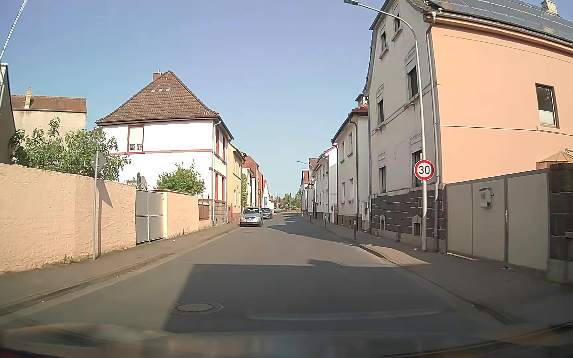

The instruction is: Follow the waypoints while adhering to traffic rules and regulations

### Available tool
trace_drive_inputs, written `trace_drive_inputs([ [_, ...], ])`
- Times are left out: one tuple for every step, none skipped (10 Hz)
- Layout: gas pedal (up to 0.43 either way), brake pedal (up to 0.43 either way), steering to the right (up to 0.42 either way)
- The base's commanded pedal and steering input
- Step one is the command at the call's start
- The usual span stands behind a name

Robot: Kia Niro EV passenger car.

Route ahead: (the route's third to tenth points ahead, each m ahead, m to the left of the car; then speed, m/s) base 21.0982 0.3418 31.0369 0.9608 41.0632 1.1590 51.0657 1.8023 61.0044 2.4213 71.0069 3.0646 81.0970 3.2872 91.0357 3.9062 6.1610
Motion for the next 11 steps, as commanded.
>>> trace_drive_inputs([
  [0.22, 0.03, -0.014],
  [0.22, 0.03, -0.011],
  [0.22, 0.03, -0.01],
  [0.22, 0.03, -0.01],
  [0.22, 0.03, -0.01],
  [0.22, 0.03, -0.011],
  [0.22, 0.03, -0.011],
  [0.209, 0.03, -0.011],
  [0.209, 0.037, -0.013],
  [0.209, 0.03, -0.015],
  [0.209, 0.03, -0.014],
])
